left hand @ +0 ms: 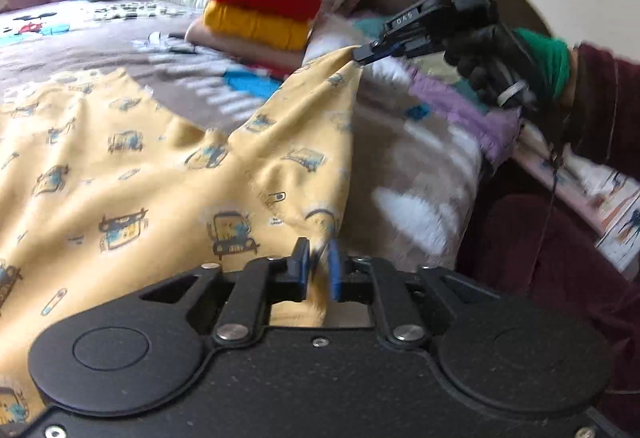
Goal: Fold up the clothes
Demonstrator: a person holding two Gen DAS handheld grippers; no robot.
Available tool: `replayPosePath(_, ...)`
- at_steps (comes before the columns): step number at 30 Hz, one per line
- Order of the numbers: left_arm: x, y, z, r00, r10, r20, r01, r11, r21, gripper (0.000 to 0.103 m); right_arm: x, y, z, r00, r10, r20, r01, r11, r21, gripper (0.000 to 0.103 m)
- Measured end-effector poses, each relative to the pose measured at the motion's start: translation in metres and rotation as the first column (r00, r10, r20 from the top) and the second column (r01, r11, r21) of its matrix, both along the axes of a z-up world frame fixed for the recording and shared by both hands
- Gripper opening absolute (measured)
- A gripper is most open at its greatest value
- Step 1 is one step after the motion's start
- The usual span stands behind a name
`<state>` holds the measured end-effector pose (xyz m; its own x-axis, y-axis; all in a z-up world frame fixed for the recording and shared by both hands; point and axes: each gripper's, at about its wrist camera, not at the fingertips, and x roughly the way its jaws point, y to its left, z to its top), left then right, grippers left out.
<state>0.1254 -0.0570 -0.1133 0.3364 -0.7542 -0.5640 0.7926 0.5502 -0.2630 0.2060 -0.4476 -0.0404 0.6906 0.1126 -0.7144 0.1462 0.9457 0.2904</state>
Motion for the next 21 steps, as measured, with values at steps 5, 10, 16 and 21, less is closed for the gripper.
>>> replayPosePath(5,-0.051,-0.020,0.017,0.955,-0.088,0.282,0.063,0.993,0.097,0.038,0.012,0.007,-0.023,0.997,0.005,-0.080,-0.012,0.995,-0.099,0.010)
replayPosePath(10,-0.086,-0.051,0.007,0.839,-0.189,0.511,0.049,0.960,0.276,0.033,0.020,0.018,-0.037,0.995,0.029,-0.098,-0.047,0.982,-0.181,0.012)
replayPosePath(16,-0.088,-0.066,-0.025,0.732,-0.315,0.604,-0.009,0.882,0.471,0.028,0.022,0.004,-0.051,0.995,-0.002,-0.101,-0.018,0.979,-0.205,0.018)
replayPosePath(21,-0.021,-0.041,-0.007,0.957,0.007,0.290,-0.078,0.969,0.235,0.010,0.014,-0.013,-0.061,0.998,-0.054,-0.040,0.050,0.994,-0.102,0.021)
